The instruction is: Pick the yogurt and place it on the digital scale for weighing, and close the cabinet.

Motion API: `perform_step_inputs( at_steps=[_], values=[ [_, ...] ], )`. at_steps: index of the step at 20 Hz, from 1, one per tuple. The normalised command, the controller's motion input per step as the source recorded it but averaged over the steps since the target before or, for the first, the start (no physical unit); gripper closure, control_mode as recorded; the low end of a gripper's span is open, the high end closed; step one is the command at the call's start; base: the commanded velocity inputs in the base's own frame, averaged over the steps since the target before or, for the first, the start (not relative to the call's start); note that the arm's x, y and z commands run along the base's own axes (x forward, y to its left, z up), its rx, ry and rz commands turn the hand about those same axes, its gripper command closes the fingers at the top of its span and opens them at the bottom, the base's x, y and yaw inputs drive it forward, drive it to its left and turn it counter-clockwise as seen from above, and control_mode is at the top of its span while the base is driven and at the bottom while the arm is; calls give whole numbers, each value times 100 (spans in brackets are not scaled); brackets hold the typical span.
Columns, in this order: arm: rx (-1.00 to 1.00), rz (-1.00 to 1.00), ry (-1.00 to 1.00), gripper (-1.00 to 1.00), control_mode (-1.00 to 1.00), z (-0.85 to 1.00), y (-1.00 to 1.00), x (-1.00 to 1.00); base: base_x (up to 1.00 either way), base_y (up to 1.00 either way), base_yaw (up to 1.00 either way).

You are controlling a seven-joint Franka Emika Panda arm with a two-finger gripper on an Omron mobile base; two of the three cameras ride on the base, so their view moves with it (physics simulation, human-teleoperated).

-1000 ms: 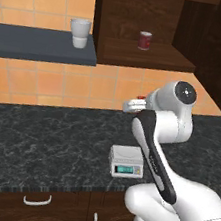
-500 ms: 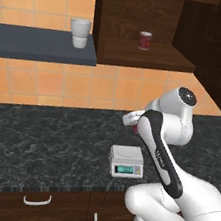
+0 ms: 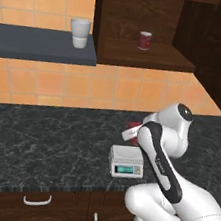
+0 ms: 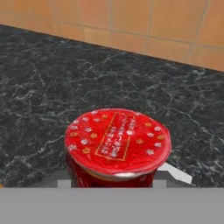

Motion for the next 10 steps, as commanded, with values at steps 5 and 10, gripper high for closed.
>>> perform_step_inputs(
  at_steps=[5, 10],
  values=[
    [0, 15, -1, 100, -100, -49, 0, 32, 0, 0, 0],
    [0, 18, -1, 100, -100, -34, 0, 4, 0, 0, 0]
  ],
)
